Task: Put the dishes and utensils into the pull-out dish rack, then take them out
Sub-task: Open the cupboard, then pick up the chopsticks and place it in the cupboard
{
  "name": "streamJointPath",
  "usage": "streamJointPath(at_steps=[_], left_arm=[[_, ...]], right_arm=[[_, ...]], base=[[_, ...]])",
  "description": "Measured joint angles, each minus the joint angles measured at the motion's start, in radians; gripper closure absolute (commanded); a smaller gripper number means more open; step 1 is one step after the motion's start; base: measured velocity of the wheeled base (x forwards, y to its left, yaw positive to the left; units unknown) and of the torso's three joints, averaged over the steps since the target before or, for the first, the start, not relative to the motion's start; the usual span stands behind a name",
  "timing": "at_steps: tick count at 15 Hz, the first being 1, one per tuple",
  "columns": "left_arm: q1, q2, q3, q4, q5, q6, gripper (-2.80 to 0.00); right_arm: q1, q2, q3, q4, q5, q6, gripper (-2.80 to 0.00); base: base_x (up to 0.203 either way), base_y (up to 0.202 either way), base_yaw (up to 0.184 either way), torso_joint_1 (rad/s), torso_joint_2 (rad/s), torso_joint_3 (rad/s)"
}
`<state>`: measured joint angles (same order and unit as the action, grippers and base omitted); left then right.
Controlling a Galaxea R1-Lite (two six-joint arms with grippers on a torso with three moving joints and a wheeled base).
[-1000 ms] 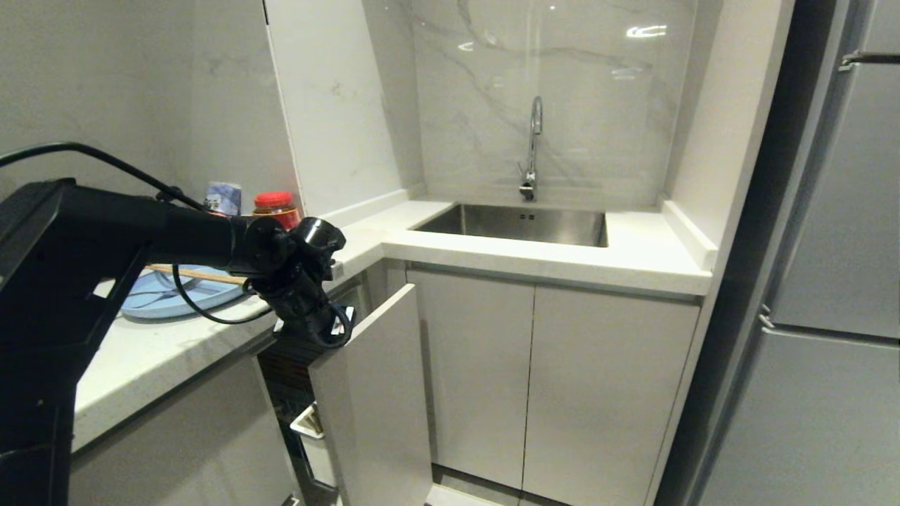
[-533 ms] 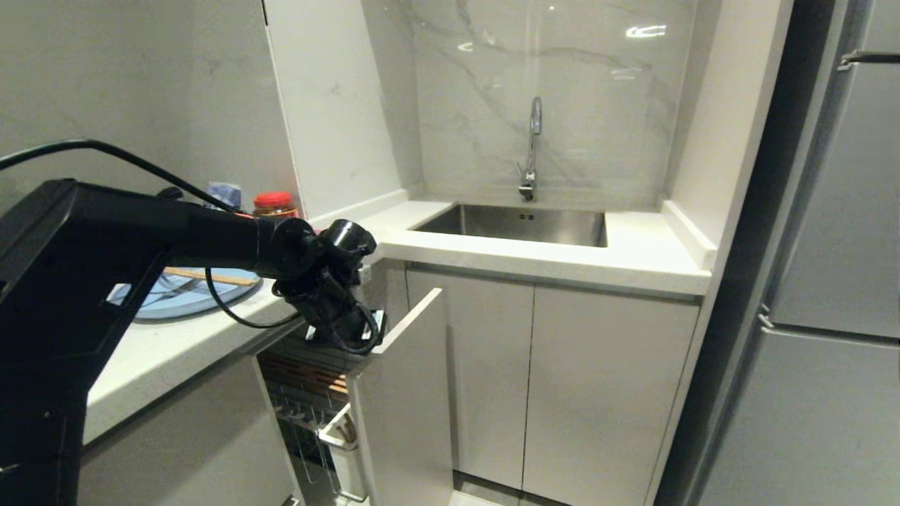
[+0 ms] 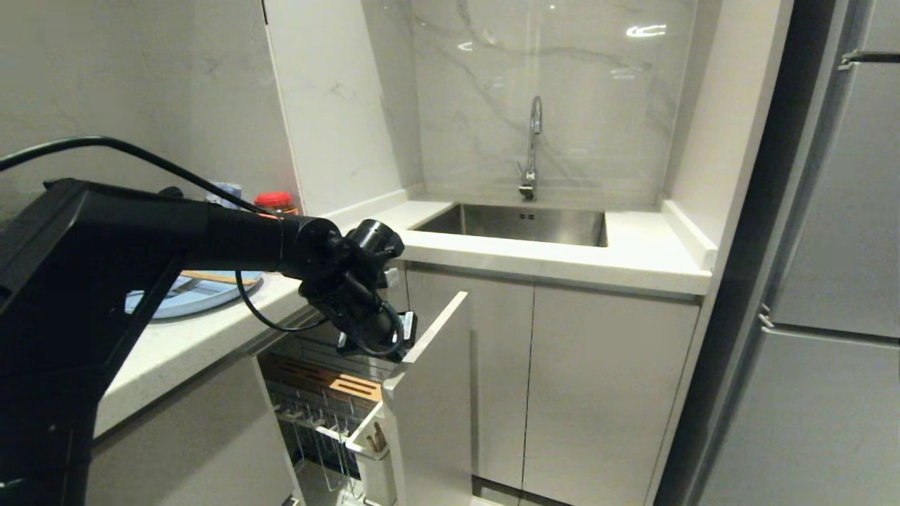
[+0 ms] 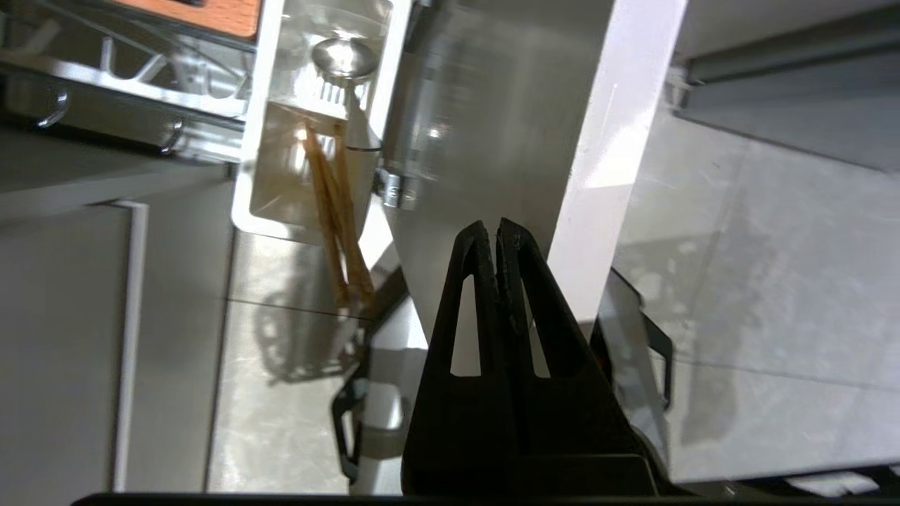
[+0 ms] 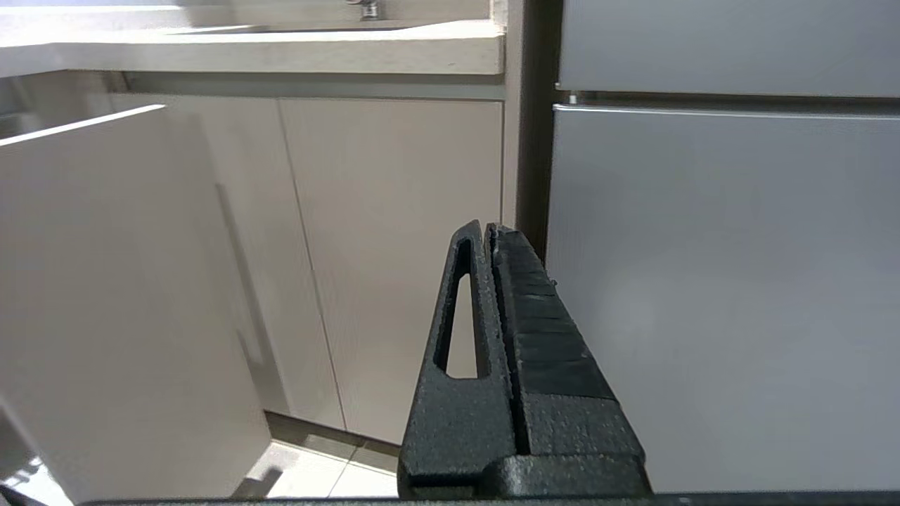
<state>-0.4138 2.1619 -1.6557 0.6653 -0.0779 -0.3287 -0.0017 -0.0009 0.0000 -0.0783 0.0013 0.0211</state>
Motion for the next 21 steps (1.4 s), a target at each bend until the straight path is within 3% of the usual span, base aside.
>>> streamJointPath(at_steps=[4,14,17,21], left_arm=[[-0.031,0.003,-0.006,-0.001,-0.063,-0.026,0.0],[-0.048,-0.043,0.016,0.001,-0.058,-0.049,0.0],[-0.037,-0.168,0.046,-0.003,0.006,-0.087,0.0],[-0.029,-0.471,0.115,-0.004,0.109,-0.096,0.0]], right_arm=[[0.0,0.0,0.0,0.0,0.0,0.0,0.0],[0.0,0.0,0.0,0.0,0.0,0.0,0.0],[0.0,0.0,0.0,0.0,0.0,0.0,0.0],[0.0,0.0,0.0,0.0,0.0,0.0,0.0]], base=[[0.0,0.0,0.0,0.0,0.0,0.0],[0.0,0.0,0.0,0.0,0.0,0.0],[0.0,0.0,0.0,0.0,0.0,0.0],[0.0,0.0,0.0,0.0,0.0,0.0]])
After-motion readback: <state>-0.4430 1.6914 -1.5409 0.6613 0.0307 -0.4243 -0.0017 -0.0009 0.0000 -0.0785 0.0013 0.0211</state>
